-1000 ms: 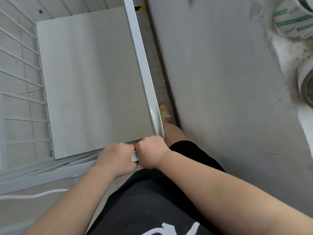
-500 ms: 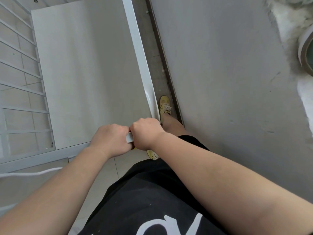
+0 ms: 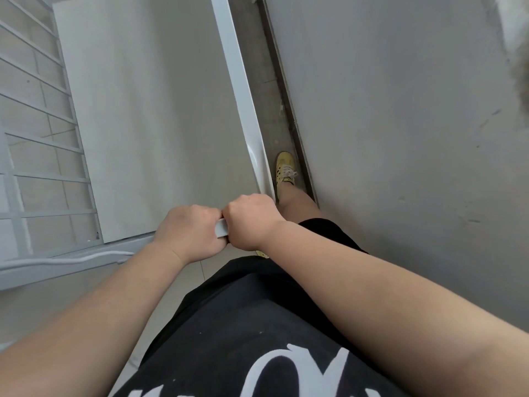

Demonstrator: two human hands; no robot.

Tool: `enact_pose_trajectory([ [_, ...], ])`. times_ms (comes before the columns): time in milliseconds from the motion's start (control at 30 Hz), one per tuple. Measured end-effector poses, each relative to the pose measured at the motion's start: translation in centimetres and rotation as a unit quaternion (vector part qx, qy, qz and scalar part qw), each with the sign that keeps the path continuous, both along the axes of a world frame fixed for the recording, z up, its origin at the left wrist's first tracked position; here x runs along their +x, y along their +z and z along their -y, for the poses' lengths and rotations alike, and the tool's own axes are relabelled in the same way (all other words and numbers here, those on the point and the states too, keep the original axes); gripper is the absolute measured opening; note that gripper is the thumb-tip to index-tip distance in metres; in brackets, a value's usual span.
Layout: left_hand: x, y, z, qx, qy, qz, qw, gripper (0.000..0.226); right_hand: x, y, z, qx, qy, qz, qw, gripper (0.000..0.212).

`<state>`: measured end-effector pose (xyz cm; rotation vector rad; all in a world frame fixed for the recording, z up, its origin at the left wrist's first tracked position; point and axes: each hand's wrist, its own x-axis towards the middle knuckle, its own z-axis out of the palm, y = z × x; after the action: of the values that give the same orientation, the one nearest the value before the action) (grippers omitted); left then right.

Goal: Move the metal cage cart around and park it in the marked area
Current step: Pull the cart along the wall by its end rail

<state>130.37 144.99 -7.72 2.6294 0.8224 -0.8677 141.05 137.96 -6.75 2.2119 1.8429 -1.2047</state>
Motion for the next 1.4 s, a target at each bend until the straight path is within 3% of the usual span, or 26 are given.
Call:
enact_pose_trajectory([
  [233,0.1,0.3,0.1,0.007,0.002,0.010,1.000,0.017,-0.4,0.1,0.1,0.011,-0.007,0.020,1.000,0.008],
  [533,-1.1,0.5,0.2,0.066,0.032,0.038,0.997,0.024,-0.7,0.9,0.1,0.012,-0.014,0.037,0.999,0.005],
  [667,-1.0,0.2,0.2,0.059,0.040,0.022,0.997,0.024,-0.6,1.1,0.0,0.001,-0.003,0.040,0.999,0.018],
  [967,-1.1,0.1,0.2,0.041,0.035,0.020,0.998,0.026,0.1,1.0,-0.1,-0.018,0.034,0.025,0.999,0.019],
  [1100,-1.3,-0.1,0.4,0.033,0.032,0.023,0.999,0.042,0.0,0.8,0.2,-0.017,0.030,0.015,0.999,0.021],
  [1200,-1.5,-0.3,0.3,0.031,0.039,0.034,0.998,0.033,0.0,0.8,0.3,-0.013,0.031,0.018,0.999,0.019],
  [1300,-1.6,-0.3,0.2,0.034,0.031,0.045,0.998,0.041,-0.1,0.9,0.2,-0.009,0.030,0.026,0.999,0.009],
  [1400,-1.6,-0.3,0.1,0.033,0.025,0.049,0.998,0.037,-0.3,1.1,0.0,-0.014,0.031,0.027,0.999,0.014],
])
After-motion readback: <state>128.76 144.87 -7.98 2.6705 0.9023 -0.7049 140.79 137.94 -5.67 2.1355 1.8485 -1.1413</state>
